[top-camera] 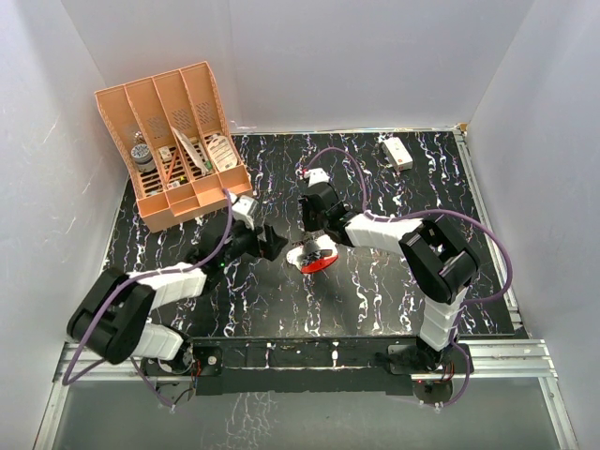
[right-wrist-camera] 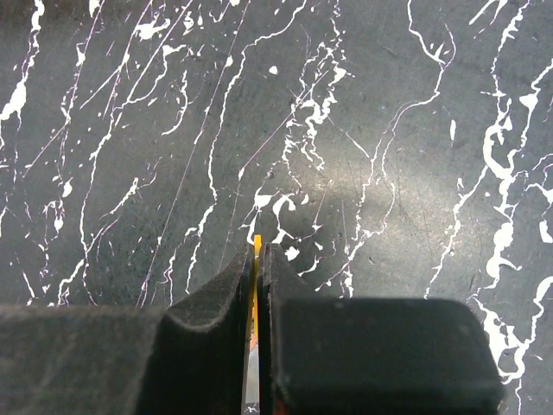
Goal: Put the keys on the keyring
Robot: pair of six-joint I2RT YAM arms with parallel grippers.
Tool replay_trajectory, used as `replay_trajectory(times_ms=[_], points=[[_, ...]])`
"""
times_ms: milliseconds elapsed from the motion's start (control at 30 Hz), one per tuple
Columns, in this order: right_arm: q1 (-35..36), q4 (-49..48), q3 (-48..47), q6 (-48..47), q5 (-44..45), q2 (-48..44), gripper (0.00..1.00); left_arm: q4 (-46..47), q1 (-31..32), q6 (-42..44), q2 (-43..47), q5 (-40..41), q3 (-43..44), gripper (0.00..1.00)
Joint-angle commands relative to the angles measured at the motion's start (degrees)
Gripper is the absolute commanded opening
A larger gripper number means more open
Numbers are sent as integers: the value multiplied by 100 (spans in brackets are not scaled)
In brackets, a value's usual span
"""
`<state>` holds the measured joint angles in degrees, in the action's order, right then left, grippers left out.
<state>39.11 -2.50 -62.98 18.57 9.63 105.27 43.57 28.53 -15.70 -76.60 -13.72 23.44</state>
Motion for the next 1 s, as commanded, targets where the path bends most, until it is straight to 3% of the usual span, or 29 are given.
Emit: replay_trajectory(times_ms=[0,333,567,967], points=[[-76,-426,-24,-1,-107,-216,0,-36,281,320,-525,-202,506,99],[-126,-453,14,3,-340,-245,0,-310,635,702,-1093,677,821,99],[-124,-394,42,75,-513,-281,0,-183,651,690,-750,1328,594,99],[-127,-268,293,254,-656,-513,0,-297,645,734,-571,1418,556,99]])
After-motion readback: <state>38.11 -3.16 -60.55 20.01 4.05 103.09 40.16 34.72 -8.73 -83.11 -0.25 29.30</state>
